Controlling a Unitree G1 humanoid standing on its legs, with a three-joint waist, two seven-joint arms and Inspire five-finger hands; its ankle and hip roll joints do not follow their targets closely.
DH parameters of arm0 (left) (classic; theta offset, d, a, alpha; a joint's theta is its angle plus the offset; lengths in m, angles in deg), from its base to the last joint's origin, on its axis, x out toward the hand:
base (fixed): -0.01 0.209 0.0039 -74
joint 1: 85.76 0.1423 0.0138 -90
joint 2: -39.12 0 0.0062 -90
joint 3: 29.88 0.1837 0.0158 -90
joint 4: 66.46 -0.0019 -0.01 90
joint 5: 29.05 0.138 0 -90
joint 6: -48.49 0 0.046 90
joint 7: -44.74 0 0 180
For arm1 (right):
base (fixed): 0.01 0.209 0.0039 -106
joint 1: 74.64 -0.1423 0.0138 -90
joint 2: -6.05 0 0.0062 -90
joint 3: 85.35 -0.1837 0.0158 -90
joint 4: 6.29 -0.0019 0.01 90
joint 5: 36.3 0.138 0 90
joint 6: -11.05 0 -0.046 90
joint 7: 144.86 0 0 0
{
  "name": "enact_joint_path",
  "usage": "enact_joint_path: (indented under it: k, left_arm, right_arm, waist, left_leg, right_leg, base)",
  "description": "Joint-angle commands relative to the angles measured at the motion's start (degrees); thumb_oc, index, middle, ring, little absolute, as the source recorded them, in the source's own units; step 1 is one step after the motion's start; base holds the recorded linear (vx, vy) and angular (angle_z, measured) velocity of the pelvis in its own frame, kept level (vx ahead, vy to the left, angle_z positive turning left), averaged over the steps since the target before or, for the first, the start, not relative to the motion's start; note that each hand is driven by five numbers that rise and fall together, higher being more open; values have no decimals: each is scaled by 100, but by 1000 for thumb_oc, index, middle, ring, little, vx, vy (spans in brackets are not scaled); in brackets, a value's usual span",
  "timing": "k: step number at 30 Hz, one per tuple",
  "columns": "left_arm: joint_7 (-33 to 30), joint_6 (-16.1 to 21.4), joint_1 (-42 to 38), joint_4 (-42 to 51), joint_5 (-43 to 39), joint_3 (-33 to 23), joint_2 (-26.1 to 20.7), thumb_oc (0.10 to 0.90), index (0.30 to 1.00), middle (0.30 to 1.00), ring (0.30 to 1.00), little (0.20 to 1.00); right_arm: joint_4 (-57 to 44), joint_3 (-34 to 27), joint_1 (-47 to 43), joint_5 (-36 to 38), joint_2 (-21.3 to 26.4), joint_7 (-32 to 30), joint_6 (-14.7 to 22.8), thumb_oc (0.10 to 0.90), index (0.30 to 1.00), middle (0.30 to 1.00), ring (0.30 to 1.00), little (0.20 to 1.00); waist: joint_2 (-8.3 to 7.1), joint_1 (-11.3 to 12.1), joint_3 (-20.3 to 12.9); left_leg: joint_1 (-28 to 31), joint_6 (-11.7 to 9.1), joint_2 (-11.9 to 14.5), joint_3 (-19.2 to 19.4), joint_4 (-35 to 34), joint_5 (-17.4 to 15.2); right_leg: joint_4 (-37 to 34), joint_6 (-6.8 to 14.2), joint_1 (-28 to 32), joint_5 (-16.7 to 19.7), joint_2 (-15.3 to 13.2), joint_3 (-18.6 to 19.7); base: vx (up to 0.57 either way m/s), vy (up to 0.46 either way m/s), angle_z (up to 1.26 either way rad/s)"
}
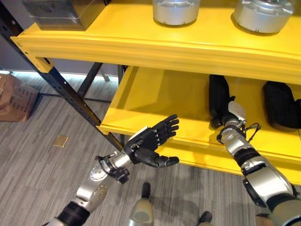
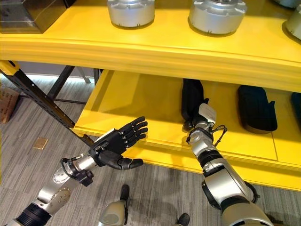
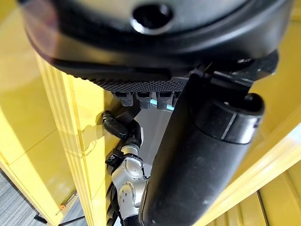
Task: Move parts from the plastic box to the shelf.
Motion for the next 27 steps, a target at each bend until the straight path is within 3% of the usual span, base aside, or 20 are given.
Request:
enact_joint_path:
  k: [1,4,9,16,23,25,27]
  left_arm:
    - [412,520,-215,410,-113,-275,128,900,1000,1000,1000,1000]
    - [471,487,-190,443,-29,-298,127,900,1000,1000,1000,1000]
    - [609,412,-175,436,-11,-326,115,900,1000,1000,1000,1000]
    - [673,406,-134,528,-56,-306,88,900,1000,1000,1000,1000]
    - [714,435,68,582,-58,-373,155,900,1000,1000,1000,1000]
    - [757,448,115,632,-102,-385,183,900,1000,1000,1000,1000]
    - [980,443,148,648,-295,-369,212,900,1000,1000,1000,1000]
  right_arm:
    - [228,325,-25,70,115,1101,-140,900,1000,1000,1000,1000]
    - [187,481,49,15,96,1080,44,900,1000,1000,1000,1000]
    - [-125,681,14,-349,87,1201,-158,900,1000,1000,1000,1000]
    - [-301,673,85,-183,58,1080,-446,900,1000,1000,1000,1000]
    - [-836,483,389,420,-57,531,-456,900,1000,1000,1000,1000]
    - [-1037,443,489,360,-91,336,-481,900,1000,1000,1000,1000]
    - [-1258,420,520,-196,-54,83,-558,900,1000,1000,1000,1000]
  waist:
    - [130,90,44]
    - [109,86,35]
    - [64,58,-21]
    - [55,29,-92]
    - [5,-36,-305]
    - [-1,-53,-352]
    - [-2,-100,-396]
  left_leg:
    - [136,92,97,478,268,-629]
    - [157,87,111,487,258,-610]
    - [202,72,136,526,257,-610]
    - [227,78,162,514,278,-613]
    - [378,53,192,510,234,-615]
    - [425,48,208,514,215,-617]
    - [459,33,234,531,202,-613]
  right_leg:
    - [747,-337,-526,-509,67,42]
    - [744,-336,-505,-506,69,38]
    - [762,-334,-480,-522,75,54]
    - [878,-379,-448,-631,115,78]
    - [796,-415,-281,-654,166,116]
    - [786,-419,-245,-656,174,122]
    - [797,-427,-231,-677,195,151]
  base:
    - [0,0,0]
    - [11,-5,0]
    - [20,-3,0]
    - [0,0,0]
    - [49,19,-1]
    - [47,13,-8]
    - [36,22,-8]
